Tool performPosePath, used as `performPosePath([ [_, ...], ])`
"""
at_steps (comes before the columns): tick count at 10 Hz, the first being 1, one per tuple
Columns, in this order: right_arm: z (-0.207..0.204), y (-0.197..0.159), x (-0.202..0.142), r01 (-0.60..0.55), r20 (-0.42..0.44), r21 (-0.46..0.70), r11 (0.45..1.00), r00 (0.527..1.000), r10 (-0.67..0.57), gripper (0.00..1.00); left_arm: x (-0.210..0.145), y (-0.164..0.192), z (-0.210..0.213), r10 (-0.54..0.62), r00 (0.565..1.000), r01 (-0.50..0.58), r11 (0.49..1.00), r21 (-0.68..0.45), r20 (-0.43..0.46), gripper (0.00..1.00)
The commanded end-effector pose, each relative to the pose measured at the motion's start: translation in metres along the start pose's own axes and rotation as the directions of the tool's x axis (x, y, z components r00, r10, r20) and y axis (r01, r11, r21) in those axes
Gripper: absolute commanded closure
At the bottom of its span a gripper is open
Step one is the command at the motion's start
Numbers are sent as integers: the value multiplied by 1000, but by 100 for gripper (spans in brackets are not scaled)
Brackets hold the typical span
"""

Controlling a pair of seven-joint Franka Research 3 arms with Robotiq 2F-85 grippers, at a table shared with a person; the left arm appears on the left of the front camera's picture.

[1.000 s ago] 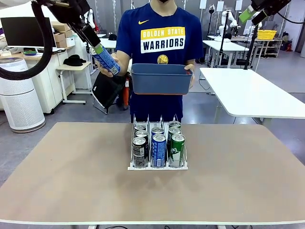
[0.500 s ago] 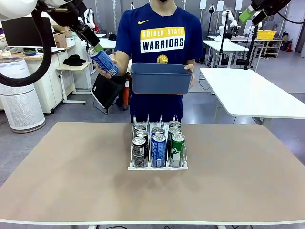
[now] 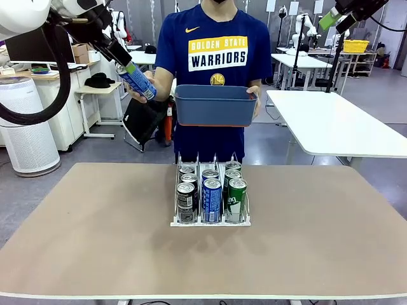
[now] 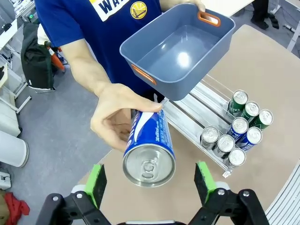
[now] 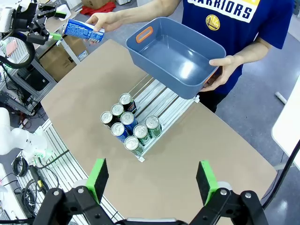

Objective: Fill the beverage cans into the dispenser.
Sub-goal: Pick up the Ionic drink handed by the human.

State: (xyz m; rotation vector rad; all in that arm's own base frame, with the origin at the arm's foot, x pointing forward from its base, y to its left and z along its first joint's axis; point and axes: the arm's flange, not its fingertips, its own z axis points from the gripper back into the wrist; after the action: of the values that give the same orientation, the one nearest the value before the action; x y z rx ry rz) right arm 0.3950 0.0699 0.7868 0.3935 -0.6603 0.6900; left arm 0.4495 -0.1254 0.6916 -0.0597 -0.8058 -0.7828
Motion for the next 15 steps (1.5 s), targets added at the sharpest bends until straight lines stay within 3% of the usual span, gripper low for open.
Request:
performPosePath([
  [1, 0, 2, -3, -1, -1, 6, 1000, 1000, 1, 0, -7, 5, -10, -16, 999, 17, 999, -34, 35, 0],
  [10, 0, 2, -3, -1, -1, 6, 1000, 1000, 1, 0, -15, 11, -38, -12, 999, 15, 998, -62, 38, 0],
  [13, 0, 2, -3, -1, -1, 6, 1000, 1000, 1, 0, -6, 6, -33, -3, 1000, 2, 999, -39, -2, 0],
  [14, 0, 2, -3, -1, -1, 6, 1000, 1000, 1, 0, -5, 5, -33, -1, 1000, 1, 999, -41, -1, 60],
  [15, 0, 2, -3, -1, -1, 6, 1000, 1000, 1, 0, -4, 4, -34, -9, 1000, 9, 999, -30, 2, 60],
])
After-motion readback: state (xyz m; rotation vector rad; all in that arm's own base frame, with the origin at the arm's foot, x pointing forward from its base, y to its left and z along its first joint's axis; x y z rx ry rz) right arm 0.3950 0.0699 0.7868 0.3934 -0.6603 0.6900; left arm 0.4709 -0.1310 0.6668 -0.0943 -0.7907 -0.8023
